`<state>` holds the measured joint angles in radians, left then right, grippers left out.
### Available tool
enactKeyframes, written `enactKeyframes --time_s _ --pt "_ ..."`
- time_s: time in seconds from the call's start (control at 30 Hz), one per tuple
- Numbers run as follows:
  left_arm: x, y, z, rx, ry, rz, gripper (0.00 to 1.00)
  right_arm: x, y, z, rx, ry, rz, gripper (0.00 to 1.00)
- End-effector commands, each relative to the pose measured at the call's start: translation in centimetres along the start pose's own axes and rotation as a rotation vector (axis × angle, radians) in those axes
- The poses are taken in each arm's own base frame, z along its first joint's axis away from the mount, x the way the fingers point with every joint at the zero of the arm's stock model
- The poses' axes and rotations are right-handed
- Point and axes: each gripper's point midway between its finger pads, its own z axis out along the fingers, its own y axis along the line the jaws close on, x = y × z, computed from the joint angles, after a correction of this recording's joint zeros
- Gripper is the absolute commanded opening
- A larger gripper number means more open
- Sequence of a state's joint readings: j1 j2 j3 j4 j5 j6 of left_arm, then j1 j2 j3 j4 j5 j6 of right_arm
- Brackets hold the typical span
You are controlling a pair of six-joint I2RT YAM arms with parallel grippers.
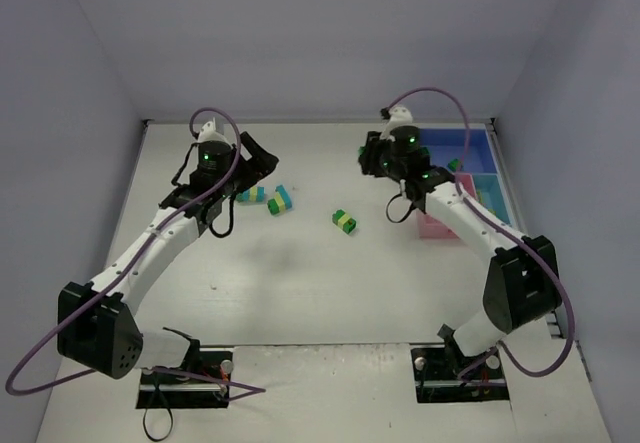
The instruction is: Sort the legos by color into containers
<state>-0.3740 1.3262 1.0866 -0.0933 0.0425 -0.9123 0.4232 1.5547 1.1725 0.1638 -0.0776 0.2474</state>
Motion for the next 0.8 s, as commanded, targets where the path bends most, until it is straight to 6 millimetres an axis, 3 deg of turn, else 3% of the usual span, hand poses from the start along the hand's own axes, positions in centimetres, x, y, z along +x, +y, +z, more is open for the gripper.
enactKeyframes --time_s 0.0,0.07,0.1,0.13,0.2,0.37,0.43,0.5,0.57,0.67,0.77 --pt "-2.8 -0.8 -2.7 0.012 -0.057 0.22 0.79 -6.6 -10.1 -2.8 0.278 -0.158 0.034 0.0" --pt "-1.6 -0.5 -2.8 0.027 -0.003 0.255 0.79 -6.2 -14.2 -2.5 0.376 -0.138 0.077 0.0" --pt "-1.1 -0.3 -2.7 0.028 0.018 0.269 0.79 -7.0 -15.7 -2.7 0.411 -0.151 0.097 0.0" --pt "-0.2 0.3 -2.8 0.012 0.056 0.276 0.79 -6.5 -18.7 -2.7 0.474 -0.138 0.128 0.0" --pt "1.4 0.8 -2.9 0.005 0.125 0.272 0.79 -7.2 -21.1 -2.6 0.519 -0.149 0.152 0.0" --pt "4.1 1.6 -2.7 -0.067 0.197 0.18 0.79 -5.2 -26.5 -0.1 0.594 -0.08 0.211 0.13" --pt "5.6 1.5 -2.4 -0.085 0.237 0.138 0.79 -4.6 -27.5 1.0 0.601 -0.06 0.215 0.2" --pt "6.7 1.5 -2.0 -0.11 0.27 0.114 0.79 -4.4 -28.1 1.4 0.605 -0.047 0.208 0.36" --pt "7.5 0.4 -1.8 -0.108 0.282 0.116 0.86 -4.8 -28.2 1.7 0.6 -0.048 0.199 0.52" --pt "8.9 -0.7 -1.2 -0.123 0.3 0.098 0.88 -5.7 -27.5 1.3 0.576 -0.064 0.188 0.62" --pt "10.6 -1.7 0.0 -0.136 0.322 0.062 0.88 -7.4 -25.6 0.3 0.53 -0.089 0.172 0.67"
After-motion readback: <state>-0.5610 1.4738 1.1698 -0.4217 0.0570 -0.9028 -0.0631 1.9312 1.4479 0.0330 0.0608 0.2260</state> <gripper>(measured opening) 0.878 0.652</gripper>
